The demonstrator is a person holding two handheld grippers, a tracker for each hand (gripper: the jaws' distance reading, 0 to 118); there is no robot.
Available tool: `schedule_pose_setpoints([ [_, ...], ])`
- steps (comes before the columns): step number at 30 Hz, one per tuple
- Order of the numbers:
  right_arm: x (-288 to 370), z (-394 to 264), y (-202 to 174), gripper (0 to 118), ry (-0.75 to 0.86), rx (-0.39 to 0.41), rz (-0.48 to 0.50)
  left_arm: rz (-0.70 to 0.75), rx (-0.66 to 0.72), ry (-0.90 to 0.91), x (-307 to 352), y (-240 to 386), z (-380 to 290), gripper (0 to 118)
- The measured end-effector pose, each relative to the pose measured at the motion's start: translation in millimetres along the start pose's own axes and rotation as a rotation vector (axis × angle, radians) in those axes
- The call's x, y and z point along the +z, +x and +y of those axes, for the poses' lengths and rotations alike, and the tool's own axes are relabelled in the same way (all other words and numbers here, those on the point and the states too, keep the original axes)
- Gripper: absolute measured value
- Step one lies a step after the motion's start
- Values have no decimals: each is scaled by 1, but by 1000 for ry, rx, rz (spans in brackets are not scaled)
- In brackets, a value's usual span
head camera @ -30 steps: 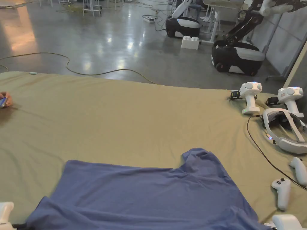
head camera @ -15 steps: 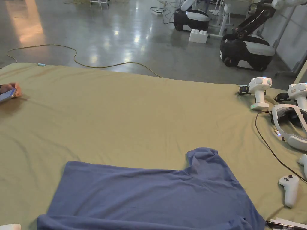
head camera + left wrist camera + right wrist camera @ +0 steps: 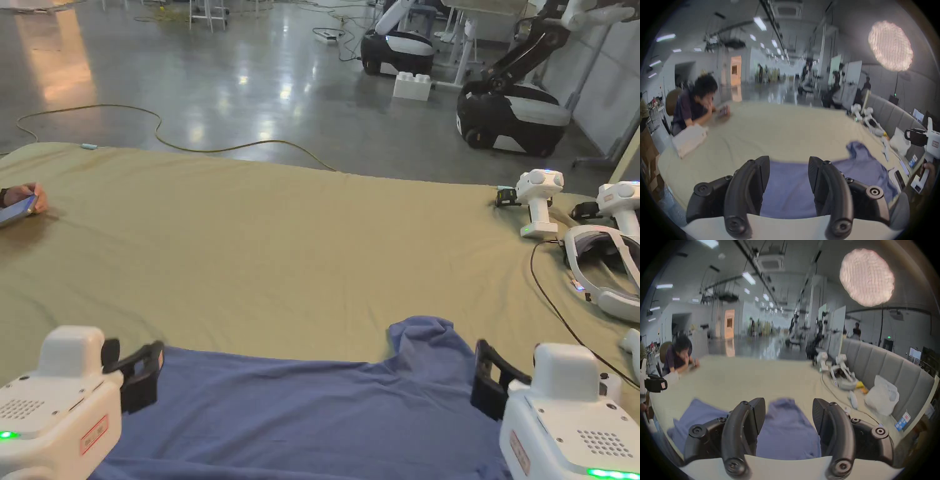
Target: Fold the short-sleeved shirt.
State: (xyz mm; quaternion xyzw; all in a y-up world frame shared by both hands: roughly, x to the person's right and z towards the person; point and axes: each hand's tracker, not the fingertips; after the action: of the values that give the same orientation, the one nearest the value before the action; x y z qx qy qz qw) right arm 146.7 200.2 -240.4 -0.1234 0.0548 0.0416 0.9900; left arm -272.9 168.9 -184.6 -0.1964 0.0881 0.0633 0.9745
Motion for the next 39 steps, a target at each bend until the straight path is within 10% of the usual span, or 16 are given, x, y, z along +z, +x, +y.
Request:
schedule_pose_setpoints([
  [4,-1,20,-25,65,132,-23,-15,68,-65,127,1,23,25,49],
  [7,-1,27,-38,54,187,-33,-36,63,-86,173,4,38,37,19],
  [9,-5,30,-42,0,202,-46,-46,72,-89,200,2,43,40,4],
  [20,-24,30,-42,0,205,-17,-33,32,-103,283,1,23,35,0],
  [33,-71,-9,-33,0,6,39,-11,27,104,-388,-188,-98,-1,0],
  [39,-86,-29,-24,0,-86,71,-33,-8,156,-709,-269,-111,-20,62],
])
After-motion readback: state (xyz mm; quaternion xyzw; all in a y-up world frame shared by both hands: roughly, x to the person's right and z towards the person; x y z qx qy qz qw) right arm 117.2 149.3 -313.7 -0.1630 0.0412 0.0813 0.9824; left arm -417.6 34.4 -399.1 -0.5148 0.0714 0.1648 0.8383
